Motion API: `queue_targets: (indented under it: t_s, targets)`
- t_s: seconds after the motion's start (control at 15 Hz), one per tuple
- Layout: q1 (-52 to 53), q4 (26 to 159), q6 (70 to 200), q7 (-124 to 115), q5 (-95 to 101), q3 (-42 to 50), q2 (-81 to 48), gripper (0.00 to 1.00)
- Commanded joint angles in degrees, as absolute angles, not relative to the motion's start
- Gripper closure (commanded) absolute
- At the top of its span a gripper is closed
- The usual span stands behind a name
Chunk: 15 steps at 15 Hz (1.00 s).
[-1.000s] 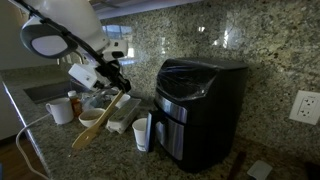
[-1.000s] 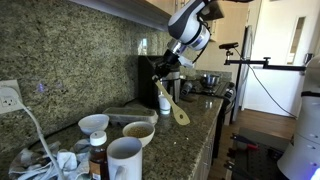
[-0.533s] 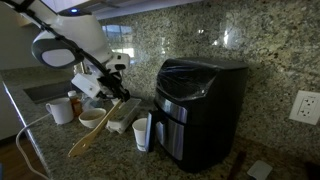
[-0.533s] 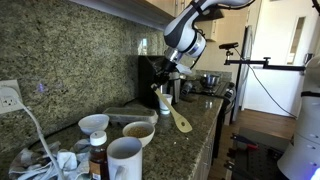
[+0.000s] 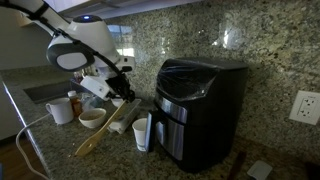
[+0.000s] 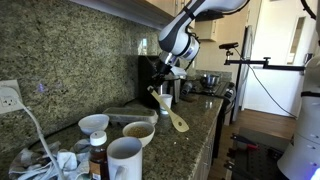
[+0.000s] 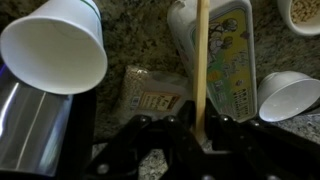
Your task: Use the wooden spoon to stir the contents in the white bowl
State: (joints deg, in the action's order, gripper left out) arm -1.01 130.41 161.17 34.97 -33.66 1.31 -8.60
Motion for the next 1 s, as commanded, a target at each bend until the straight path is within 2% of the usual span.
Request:
queue_targets:
  t_s: [0.0, 0.07, 0.13, 0.2, 0.27, 0.73, 0.93]
  targets:
    - [-0.74, 127.71, 160.3, 32.29, -31.06, 2.12, -10.02, 0.95]
    - [-0.86, 127.32, 160.2, 32.52, -31.18, 2.05, -10.17, 0.95]
    - [-0.93, 126.95, 160.07, 32.74, -31.28, 2.04, -10.35, 0.6]
    - [-1.0, 126.63, 159.9, 33.05, -31.5, 1.98, -10.48, 0.6]
    - [-1.02, 126.34, 159.67, 33.18, -31.49, 1.98, -10.66, 0.54]
    - [-1.24, 125.26, 159.27, 34.89, -32.21, 1.52, -10.26, 0.01]
    - [-1.08, 124.75, 158.19, 36.46, -31.88, 0.98, -8.35, 0.0]
